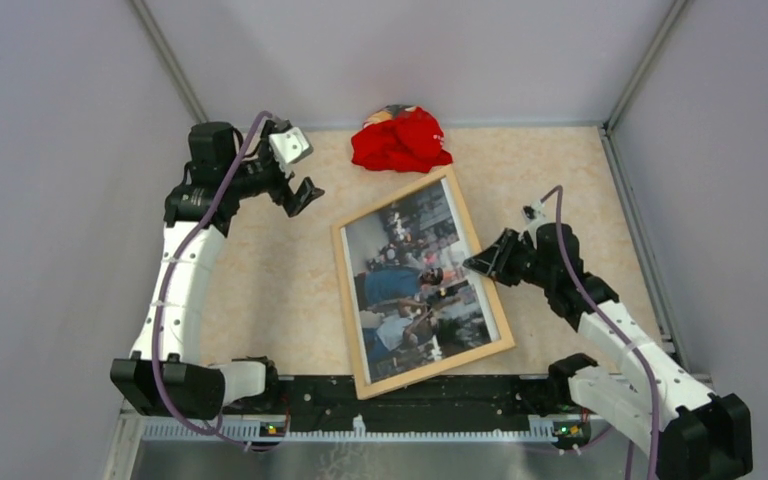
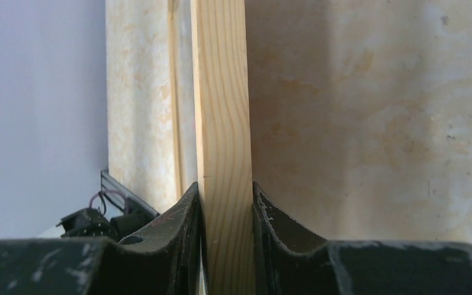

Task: Put the photo into the frame
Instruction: Turn over the photo frame at the center of the board.

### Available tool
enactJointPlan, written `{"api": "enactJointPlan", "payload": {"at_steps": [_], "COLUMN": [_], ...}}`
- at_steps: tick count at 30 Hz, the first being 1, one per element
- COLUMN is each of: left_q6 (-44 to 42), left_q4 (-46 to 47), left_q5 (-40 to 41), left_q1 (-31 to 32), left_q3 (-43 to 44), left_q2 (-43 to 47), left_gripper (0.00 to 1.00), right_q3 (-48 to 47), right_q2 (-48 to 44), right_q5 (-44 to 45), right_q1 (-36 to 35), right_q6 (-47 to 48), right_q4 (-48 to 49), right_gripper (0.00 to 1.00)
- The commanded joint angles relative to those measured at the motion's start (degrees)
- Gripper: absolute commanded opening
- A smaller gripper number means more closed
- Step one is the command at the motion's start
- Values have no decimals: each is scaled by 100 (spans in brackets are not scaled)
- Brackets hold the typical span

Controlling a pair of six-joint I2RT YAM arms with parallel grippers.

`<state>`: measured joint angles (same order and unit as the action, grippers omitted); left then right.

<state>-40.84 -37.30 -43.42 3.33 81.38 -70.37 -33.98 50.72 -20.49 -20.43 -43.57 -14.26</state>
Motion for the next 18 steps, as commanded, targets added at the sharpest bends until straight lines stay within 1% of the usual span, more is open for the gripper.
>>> {"api": "enactJointPlan", "payload": {"at_steps": [1, 5, 9, 13, 18], "left_q6": [295, 351, 424, 425, 314], "left_q4": [-56, -196, -114, -1, 71], "left_q5": [202, 214, 158, 132, 270], "left_q1": [-52, -59, -62, -69, -75], "left_q3": [-38, -13, -137, -247, -440], "left_q2": [-229, -349, -340, -283, -158], "left_gripper": [99, 99, 99, 99, 99], "right_q3": [571, 1003, 1277, 1358, 1359], "right_q2": [-71, -18, 200, 565, 1334], "right_q5": [1266, 1515, 1917, 2277, 2275], "right_q1": [161, 162, 200, 219, 276], "right_q6": [-669, -994, -1218, -1348, -1383], "right_q4": [-82, -5, 232, 613, 1292], "right_gripper": [0, 0, 0, 0, 0]}}
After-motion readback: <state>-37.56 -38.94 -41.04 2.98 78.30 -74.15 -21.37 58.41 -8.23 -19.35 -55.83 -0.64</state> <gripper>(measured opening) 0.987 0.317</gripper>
